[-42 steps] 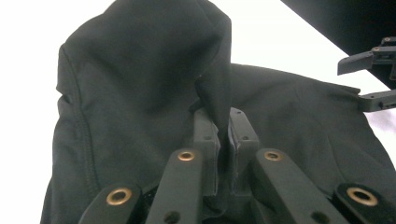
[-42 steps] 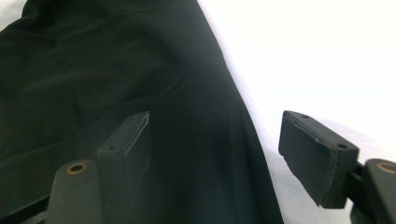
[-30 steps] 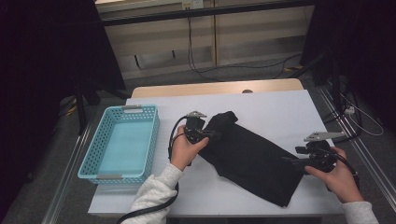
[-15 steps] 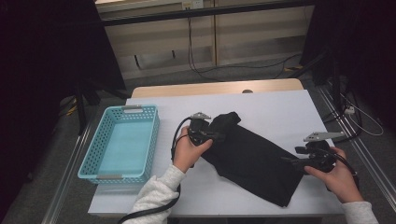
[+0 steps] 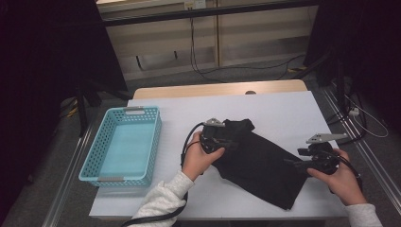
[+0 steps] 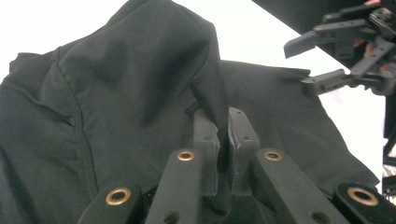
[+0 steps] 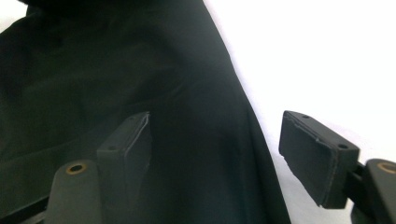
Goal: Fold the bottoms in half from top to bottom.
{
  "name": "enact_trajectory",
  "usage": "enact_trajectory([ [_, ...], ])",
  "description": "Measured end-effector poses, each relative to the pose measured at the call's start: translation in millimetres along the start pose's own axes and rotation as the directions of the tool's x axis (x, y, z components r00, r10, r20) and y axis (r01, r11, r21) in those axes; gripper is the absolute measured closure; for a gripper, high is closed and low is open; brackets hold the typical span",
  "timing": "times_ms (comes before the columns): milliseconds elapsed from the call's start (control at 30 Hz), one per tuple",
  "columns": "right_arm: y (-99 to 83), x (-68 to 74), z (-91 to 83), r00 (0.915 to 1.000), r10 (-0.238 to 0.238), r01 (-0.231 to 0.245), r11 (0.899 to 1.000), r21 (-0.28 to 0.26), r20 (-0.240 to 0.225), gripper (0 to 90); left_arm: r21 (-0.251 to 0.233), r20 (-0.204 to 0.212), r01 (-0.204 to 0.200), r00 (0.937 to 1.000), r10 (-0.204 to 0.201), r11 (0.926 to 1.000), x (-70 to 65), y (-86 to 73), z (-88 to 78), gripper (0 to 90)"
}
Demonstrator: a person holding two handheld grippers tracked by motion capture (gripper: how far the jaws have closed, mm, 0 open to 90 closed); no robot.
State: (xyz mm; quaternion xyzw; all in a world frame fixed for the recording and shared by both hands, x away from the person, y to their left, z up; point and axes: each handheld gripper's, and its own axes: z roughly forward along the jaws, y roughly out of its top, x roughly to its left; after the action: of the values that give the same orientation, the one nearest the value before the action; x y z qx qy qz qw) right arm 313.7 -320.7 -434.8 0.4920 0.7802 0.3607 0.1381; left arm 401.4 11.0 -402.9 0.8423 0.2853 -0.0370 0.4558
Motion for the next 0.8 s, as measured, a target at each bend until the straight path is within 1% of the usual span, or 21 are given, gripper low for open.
enact_trajectory([
  [33,0.4,0.2,0.2,1.0,0.001,-0.001,1.0,0.001,0.0,25.5,0.002,0.012,0.005,0.9999,-0.005,1.0,-2.1,-0.8,1.2,84.1],
  [100,1.4,0.8,1.3,1.0,-0.002,0.002,1.0,0.002,-0.001,25.5,0.014,0.021,-0.007,0.9998,0.007,0.9999,-5.3,-3.0,4.6,83.7],
  [133,2.2,1.3,1.9,1.0,-0.003,0.003,1.0,0.0,-0.002,25.5,0.013,0.03,-0.008,0.9995,0.008,0.9999,-6.2,-4.3,6.5,82.3],
  [167,3.2,1.8,2.5,1.0,-0.006,0.006,1.0,0.001,-0.002,25.5,0.003,0.044,-0.003,0.999,0.003,1.0,-6.3,-5.0,8.1,77.8],
  [200,4.4,2.5,3.1,1.0,-0.008,0.008,1.0,-0.004,-0.001,25.5,-0.002,0.036,-0.013,0.9993,0.013,0.9999,-6.0,-4.8,8.5,67.2],
  [233,5.7,3.1,3.6,0.9999,-0.011,0.011,1.0,-0.007,-0.002,25.5,0.001,0.016,-0.029,0.9994,0.029,0.9996,-5.4,-4.7,7.1,57.0],
  [267,7.1,3.5,4.2,0.9999,-0.013,0.013,1.0,-0.013,-0.004,25.5,-0.001,0.01,-0.029,0.9995,0.029,0.9996,-4.0,-4.7,4.8,52.6],
  [300,8.5,3.9,4.8,0.9998,-0.018,0.018,1.0,-0.016,-0.003,25.4,-0.003,0.016,-0.016,0.9997,0.016,0.9999,-1.8,-4.8,2.1,49.4],
  [333,9.9,4.4,5.8,0.9998,-0.02,0.02,1.0,-0.02,-0.004,25.4,-0.008,0.011,-0.009,0.9999,0.009,0.9999,0.9,-5.1,-0.7,44.9],
  [367,11.4,4.9,7.0,0.9997,-0.023,0.023,1.0,-0.021,-0.008,25.4,-0.014,-0.005,-0.008,1.0,0.008,0.9999,3.2,-5.7,-3.5,41.1],
  [467,16.6,7.5,11.8,0.9995,-0.028,0.028,0.999,-0.027,-0.012,25.4,-0.021,-0.035,-0.007,0.9994,0.007,0.9997,11.2,-8.7,-10.8,33.9],
  [500,16.6,7.5,11.8,0.9995,-0.028,0.028,0.999,-0.027,-0.012,25.4,-0.021,-0.035,-0.007,0.9994,0.007,0.9997,11.2,-8.7,-10.8,31.4],
  [533,21.5,10.2,15.9,0.9993,-0.034,0.034,0.999,-0.032,-0.014,25.5,-0.027,-0.062,-0.007,0.9981,0.005,0.9996,15.9,-11.1,-15.8,29.7],
  [633,28.2,13.8,21.6,0.999,-0.042,0.041,0.998,-0.044,-0.018,25.7,-0.029,-0.096,0.0,0.9954,-0.003,0.9996,22.7,-15.9,-23.2,26.0],
  [667,28.2,13.8,21.6,0.999,-0.042,0.041,0.998,-0.044,-0.018,25.7,-0.029,-0.096,0.0,0.9954,-0.003,0.9996,22.7,-15.9,-23.2,25.4],
  [700,30.7,15.3,23.8,0.9988,-0.044,0.043,0.998,-0.045,-0.018,26.0,-0.028,-0.109,-0.001,0.994,-0.003,0.9996,25.7,-18.3,-26.6,25.4],
  [733,36.4,18.2,29.2,0.9984,-0.054,0.053,0.998,-0.046,-0.016,27.0,-0.026,-0.125,0.008,0.9921,-0.011,0.9996,29.4,-21.7,-31.0,24.4],
  [800,40.7,20.6,33.0,0.9981,-0.06,0.059,0.997,-0.052,-0.012,30.4,-0.029,-0.139,0.019,0.9901,-0.022,0.9994,33.7,-25.9,-35.7,23.5],
])
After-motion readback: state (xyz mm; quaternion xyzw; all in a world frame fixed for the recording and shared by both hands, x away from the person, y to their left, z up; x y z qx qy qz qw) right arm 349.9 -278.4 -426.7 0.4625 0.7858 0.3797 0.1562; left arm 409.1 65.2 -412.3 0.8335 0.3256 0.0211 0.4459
